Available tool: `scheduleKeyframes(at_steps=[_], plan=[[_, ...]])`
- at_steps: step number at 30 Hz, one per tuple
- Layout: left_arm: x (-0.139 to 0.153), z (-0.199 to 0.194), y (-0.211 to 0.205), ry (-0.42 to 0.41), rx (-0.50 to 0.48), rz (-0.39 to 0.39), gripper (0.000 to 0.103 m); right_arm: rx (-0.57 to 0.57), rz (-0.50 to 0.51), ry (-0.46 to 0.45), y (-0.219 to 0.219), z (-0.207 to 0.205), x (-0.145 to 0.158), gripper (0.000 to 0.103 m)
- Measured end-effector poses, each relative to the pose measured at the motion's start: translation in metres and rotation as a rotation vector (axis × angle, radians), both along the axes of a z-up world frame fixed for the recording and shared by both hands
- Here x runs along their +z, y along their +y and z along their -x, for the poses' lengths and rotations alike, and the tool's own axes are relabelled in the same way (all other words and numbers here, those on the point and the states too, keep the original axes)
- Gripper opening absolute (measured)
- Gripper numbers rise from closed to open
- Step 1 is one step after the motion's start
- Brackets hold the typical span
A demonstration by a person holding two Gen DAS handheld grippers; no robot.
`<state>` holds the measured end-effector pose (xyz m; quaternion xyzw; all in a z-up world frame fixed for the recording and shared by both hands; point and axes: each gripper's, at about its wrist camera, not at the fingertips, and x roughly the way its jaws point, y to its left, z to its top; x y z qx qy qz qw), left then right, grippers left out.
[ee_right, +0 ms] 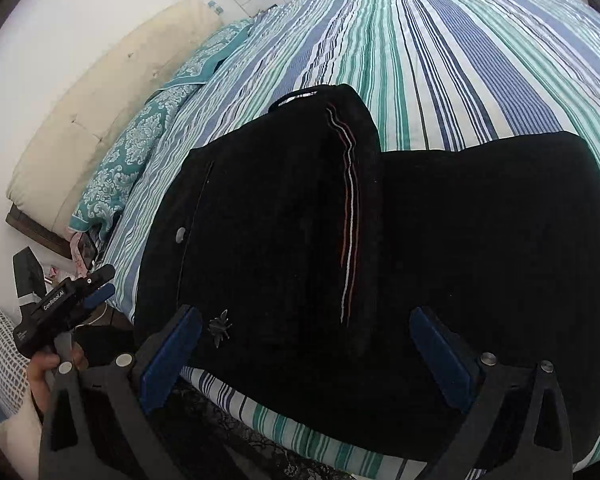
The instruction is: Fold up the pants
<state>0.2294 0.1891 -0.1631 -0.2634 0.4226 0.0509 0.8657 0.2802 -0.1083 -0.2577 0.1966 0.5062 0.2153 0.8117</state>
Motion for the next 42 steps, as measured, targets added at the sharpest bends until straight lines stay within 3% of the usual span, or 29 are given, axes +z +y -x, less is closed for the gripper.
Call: scheduleKeyframes(at_steps=[3, 6, 7, 8, 9, 10, 13, 16, 19, 22, 26, 30, 33, 35, 37, 40, 42], plan=[[0.004, -0.005, -0.002, -0.004, 0.021, -0.090, 0.078, 0.047, 0.109, 0.025, 0.016, -0.008, 0.002, 0.103], [0.002, -0.007, -0.001, -0.002, 0.019, -0.072, 0.078, 0.150, 0.301, 0.044, 0.044, -0.010, 0.007, 0.103], [0.001, -0.008, -0.001, -0.001, 0.024, -0.066, 0.078, 0.147, 0.309, 0.046, 0.048, -0.010, 0.008, 0.097], [0.000, -0.004, 0.002, -0.001, 0.027, -0.063, 0.078, 0.137, 0.278, 0.038, 0.048, -0.010, 0.013, 0.085], [0.000, -0.003, 0.003, 0.001, 0.033, -0.059, 0.078, 0.123, 0.249, 0.036, 0.047, -0.010, 0.017, 0.059], [-0.001, -0.002, 0.004, 0.003, 0.039, -0.053, 0.078, 0.119, 0.199, 0.039, 0.043, -0.011, 0.021, 0.041], [-0.003, 0.001, 0.012, 0.008, 0.059, -0.035, 0.078, 0.088, 0.063, 0.026, 0.027, -0.011, 0.034, 0.028], [-0.004, 0.005, 0.019, 0.013, 0.084, -0.022, 0.078, 0.059, -0.099, -0.029, 0.006, -0.004, 0.062, 0.025], [-0.005, 0.008, 0.022, 0.014, 0.095, -0.010, 0.078, 0.051, -0.180, -0.107, -0.013, 0.008, 0.100, 0.022], [-0.003, 0.008, 0.016, 0.012, 0.079, -0.023, 0.078, 0.028, -0.206, -0.173, -0.041, 0.019, 0.128, 0.021], [0.002, 0.006, 0.000, 0.001, 0.030, -0.067, 0.078, -0.035, -0.162, -0.185, -0.084, 0.034, 0.132, 0.021], [0.006, 0.001, -0.021, -0.007, -0.037, -0.123, 0.078, -0.135, -0.105, -0.107, -0.135, 0.048, 0.094, 0.021], [0.008, -0.001, -0.043, -0.015, -0.111, -0.175, 0.078, -0.182, -0.040, 0.007, -0.152, 0.050, 0.047, 0.022], [0.011, -0.001, -0.062, -0.027, -0.177, -0.227, 0.078, -0.205, 0.027, 0.054, -0.153, 0.050, 0.030, 0.033], [0.016, 0.001, -0.083, -0.044, -0.245, -0.277, 0.078, -0.234, 0.073, 0.040, -0.152, 0.054, 0.033, 0.066], [0.025, 0.006, -0.116, -0.082, -0.339, -0.288, 0.078, -0.273, 0.217, -0.085, -0.158, 0.063, 0.063, 0.070], [0.031, 0.006, -0.143, -0.125, -0.418, -0.299, 0.082, -0.241, 0.232, -0.200, -0.150, 0.067, 0.093, 0.070]])
